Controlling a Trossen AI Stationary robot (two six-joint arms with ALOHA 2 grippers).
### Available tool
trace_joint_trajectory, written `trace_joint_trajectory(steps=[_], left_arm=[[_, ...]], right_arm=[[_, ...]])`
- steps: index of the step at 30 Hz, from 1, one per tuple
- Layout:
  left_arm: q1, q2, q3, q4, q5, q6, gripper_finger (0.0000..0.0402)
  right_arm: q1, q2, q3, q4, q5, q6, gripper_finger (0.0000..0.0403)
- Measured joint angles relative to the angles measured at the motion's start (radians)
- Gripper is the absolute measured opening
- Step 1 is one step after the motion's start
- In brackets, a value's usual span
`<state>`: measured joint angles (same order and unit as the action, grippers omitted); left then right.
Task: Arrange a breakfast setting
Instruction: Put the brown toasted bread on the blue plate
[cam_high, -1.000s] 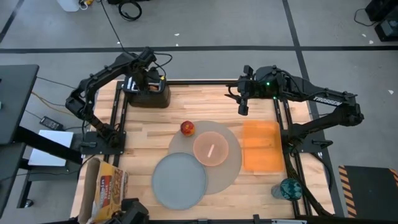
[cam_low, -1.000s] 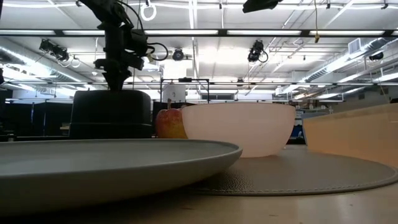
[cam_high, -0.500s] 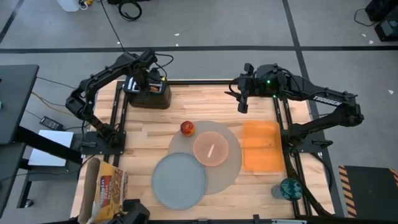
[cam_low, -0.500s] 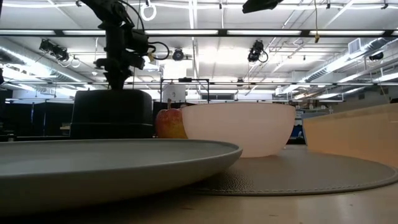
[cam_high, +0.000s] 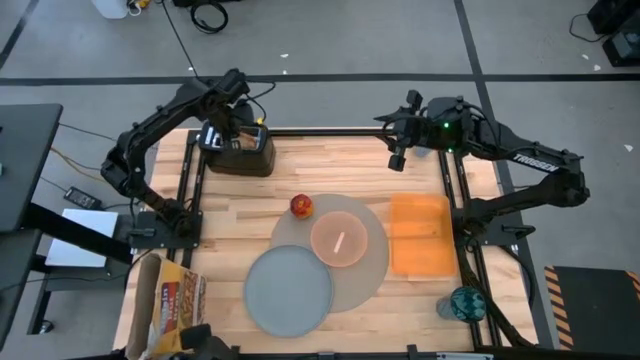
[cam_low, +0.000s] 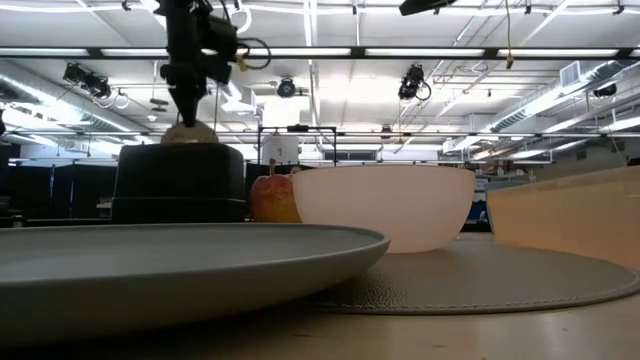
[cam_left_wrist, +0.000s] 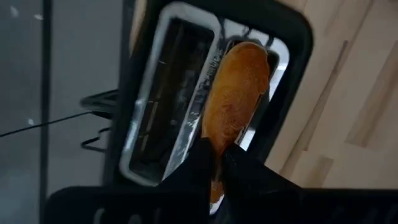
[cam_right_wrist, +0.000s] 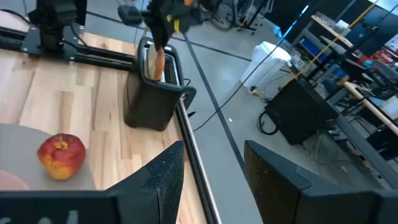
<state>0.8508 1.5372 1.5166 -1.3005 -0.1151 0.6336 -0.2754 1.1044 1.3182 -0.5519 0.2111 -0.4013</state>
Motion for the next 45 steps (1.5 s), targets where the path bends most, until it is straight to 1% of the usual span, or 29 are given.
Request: trace_joint_trajectory(steps=[5, 9, 10, 15, 19, 22, 26, 28, 32, 39, 42, 45], left_arm=[[-0.025, 0.0, 0.149, -0.109, -0.036, -0.026, 0.0028], [-0.06, 0.0, 0.275, -0.144, -0.033, -0.1, 0.0028], [-0.07, 0.0, 0.305, -0.153, -0.018, -0.118, 0.0028], [-0.137, 0.0, 0.403, -0.189, 0.145, -0.242, 0.0029], [-0.21, 0.0, 0.416, -0.196, 0.306, -0.358, 0.0029], [-0.282, 0.0, 0.416, -0.205, 0.389, -0.442, 0.0029], [-0.418, 0.0, 0.384, -0.214, 0.422, -0.554, 0.0027], [-0.486, 0.0, 0.352, -0.215, 0.441, -0.609, 0.0026], [-0.629, 0.0, 0.258, -0.19, 0.445, -0.681, 0.0026], [-0.853, 0.0, 0.024, 0.03, 0.469, -0.835, 0.0026], [-0.944, 0.0, -0.08, 0.179, 0.469, -0.916, 0.0026], [-1.022, 0.001, -0.184, 0.338, 0.469, -1.01, 0.0026]], right_arm=[[-0.024, 0.0, 0.0, 0.0, 0.001, -0.013, 0.0174], [-0.039, 0.0, 0.0, -0.002, 0.003, -0.017, 0.0174], [-0.041, 0.0, 0.0, -0.007, 0.004, -0.017, 0.0174], [-0.043, 0.001, 0.0, -0.065, 0.005, -0.006, 0.0169], [-0.042, 0.001, 0.0, -0.151, 0.004, 0.063, 0.0163], [-0.029, 0.001, 0.0, -0.23, -0.01, 0.133, 0.0159], [0.008, 0.001, 0.0, -0.311, -0.03, 0.195, 0.0151], [0.033, 0.001, 0.0, -0.316, -0.029, 0.218, 0.0146], [0.105, 0.001, 0.0, -0.3, -0.03, 0.257, 0.0136], [0.272, 0.014, -0.005, -0.285, -0.014, 0.378, 0.0122], [0.358, 0.028, -0.026, -0.263, 0.021, 0.441, 0.0121], [0.454, 0.057, -0.038, -0.241, 0.047, 0.542, 0.0121]])
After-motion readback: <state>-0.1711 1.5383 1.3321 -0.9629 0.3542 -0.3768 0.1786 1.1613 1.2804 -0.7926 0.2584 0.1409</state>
